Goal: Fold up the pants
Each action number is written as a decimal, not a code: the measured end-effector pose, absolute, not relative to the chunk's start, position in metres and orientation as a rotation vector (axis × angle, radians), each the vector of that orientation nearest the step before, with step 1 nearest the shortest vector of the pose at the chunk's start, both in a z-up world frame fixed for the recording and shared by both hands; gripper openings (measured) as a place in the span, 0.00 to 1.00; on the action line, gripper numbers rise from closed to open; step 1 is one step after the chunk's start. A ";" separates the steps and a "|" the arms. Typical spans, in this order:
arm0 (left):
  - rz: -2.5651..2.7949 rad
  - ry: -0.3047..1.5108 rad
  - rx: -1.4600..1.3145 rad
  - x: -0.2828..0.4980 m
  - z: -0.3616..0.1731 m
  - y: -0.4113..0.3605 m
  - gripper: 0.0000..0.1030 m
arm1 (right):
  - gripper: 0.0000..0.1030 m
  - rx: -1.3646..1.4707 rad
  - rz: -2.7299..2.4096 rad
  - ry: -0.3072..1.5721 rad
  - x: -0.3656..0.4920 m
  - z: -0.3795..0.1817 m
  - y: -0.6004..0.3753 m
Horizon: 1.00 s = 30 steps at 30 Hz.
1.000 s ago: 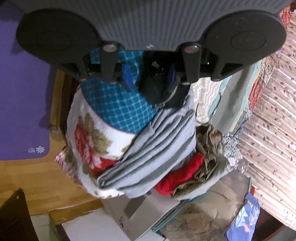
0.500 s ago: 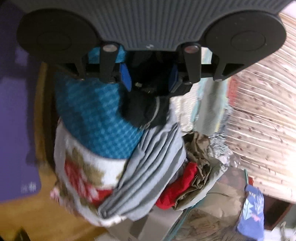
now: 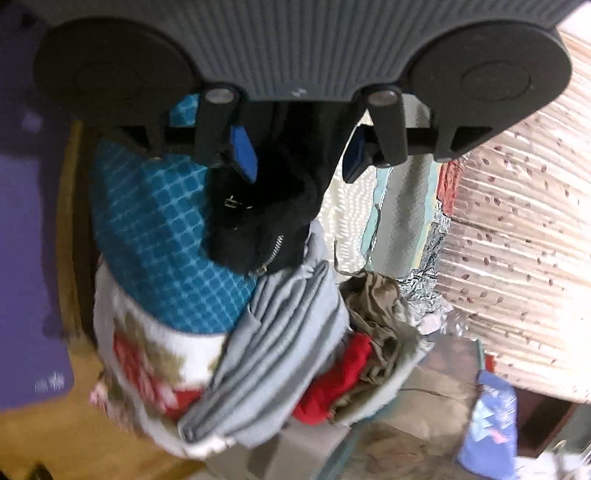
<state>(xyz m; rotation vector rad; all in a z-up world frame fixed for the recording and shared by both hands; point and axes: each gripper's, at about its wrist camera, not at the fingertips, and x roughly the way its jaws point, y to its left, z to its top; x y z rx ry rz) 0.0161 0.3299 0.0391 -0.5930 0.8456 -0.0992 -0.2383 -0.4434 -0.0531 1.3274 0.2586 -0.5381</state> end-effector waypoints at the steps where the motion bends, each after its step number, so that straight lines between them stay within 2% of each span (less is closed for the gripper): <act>1: -0.155 0.879 -0.574 0.020 0.032 0.312 0.38 | 0.61 1.329 -0.528 0.251 -0.230 -0.058 -0.449; 3: -0.226 0.947 -0.522 0.027 0.014 0.279 0.38 | 0.64 1.317 -0.557 0.259 -0.213 -0.063 -0.464; 5: -0.262 1.002 -0.464 0.034 -0.008 0.250 0.37 | 0.61 1.348 -0.567 0.280 -0.196 -0.071 -0.486; 6: -0.258 1.039 -0.431 0.039 -0.021 0.240 0.37 | 0.39 1.357 -0.558 0.291 -0.189 -0.071 -0.496; 7: -0.229 1.086 -0.389 0.044 -0.034 0.232 0.31 | 0.12 1.355 -0.546 0.311 -0.179 -0.070 -0.504; 8: -0.184 1.136 -0.332 0.049 -0.048 0.226 0.18 | 0.13 1.356 -0.511 0.309 -0.173 -0.063 -0.510; 10: -0.149 1.148 -0.301 0.048 -0.055 0.225 0.13 | 0.12 1.305 -0.387 0.220 -0.173 -0.032 -0.507; 13: -0.153 1.146 -0.332 0.046 -0.047 0.232 0.14 | 0.12 1.053 -0.236 0.087 -0.193 0.019 -0.493; 15: -0.149 1.148 -0.321 0.046 -0.043 0.232 0.14 | 0.12 0.963 -0.217 0.053 -0.210 0.026 -0.491; 17: -0.158 1.139 -0.284 0.043 -0.037 0.228 0.15 | 0.13 0.955 -0.289 0.103 -0.219 0.007 -0.497; 21: -0.173 1.137 -0.179 0.042 -0.034 0.212 0.19 | 0.16 1.029 -0.559 0.340 -0.238 -0.069 -0.508; 22: -0.172 1.139 -0.155 0.043 -0.033 0.209 0.20 | 0.27 1.086 -0.591 0.354 -0.247 -0.084 -0.509; 24: -0.180 1.137 -0.105 0.042 -0.030 0.200 0.24 | 0.40 1.221 -0.618 0.284 -0.268 -0.099 -0.507; 26: -0.207 1.121 -0.067 0.041 -0.024 0.190 0.32 | 0.42 1.218 -0.659 0.232 -0.285 -0.095 -0.504; 30: -0.290 1.063 -0.057 0.033 -0.009 0.180 0.32 | 0.42 1.142 -0.688 0.161 -0.295 -0.071 -0.498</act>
